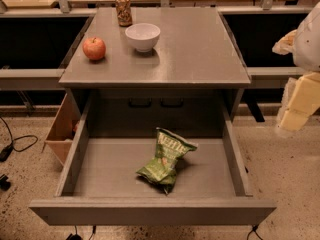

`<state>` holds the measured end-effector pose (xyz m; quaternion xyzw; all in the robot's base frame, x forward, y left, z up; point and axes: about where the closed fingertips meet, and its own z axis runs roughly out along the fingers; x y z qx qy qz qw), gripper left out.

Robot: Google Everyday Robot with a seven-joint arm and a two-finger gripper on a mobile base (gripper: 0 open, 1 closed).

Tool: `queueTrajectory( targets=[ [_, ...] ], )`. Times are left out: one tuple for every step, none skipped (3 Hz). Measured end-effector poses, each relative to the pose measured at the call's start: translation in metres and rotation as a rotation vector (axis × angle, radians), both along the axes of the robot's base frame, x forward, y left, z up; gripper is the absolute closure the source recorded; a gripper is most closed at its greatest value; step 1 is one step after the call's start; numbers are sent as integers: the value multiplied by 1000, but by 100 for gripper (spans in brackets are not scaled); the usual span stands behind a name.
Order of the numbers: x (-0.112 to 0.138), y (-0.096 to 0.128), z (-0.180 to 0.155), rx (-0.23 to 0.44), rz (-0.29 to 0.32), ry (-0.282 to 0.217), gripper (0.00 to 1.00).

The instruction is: Pick green jalapeno chip bag from top drawer and place on counter

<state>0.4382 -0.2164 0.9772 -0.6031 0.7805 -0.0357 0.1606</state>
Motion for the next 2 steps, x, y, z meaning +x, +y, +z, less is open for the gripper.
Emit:
queueTrajectory(
  targets=[
    [3, 1, -6, -7, -1, 0, 0],
    [15, 4, -26, -31, -3, 2, 0]
  ],
)
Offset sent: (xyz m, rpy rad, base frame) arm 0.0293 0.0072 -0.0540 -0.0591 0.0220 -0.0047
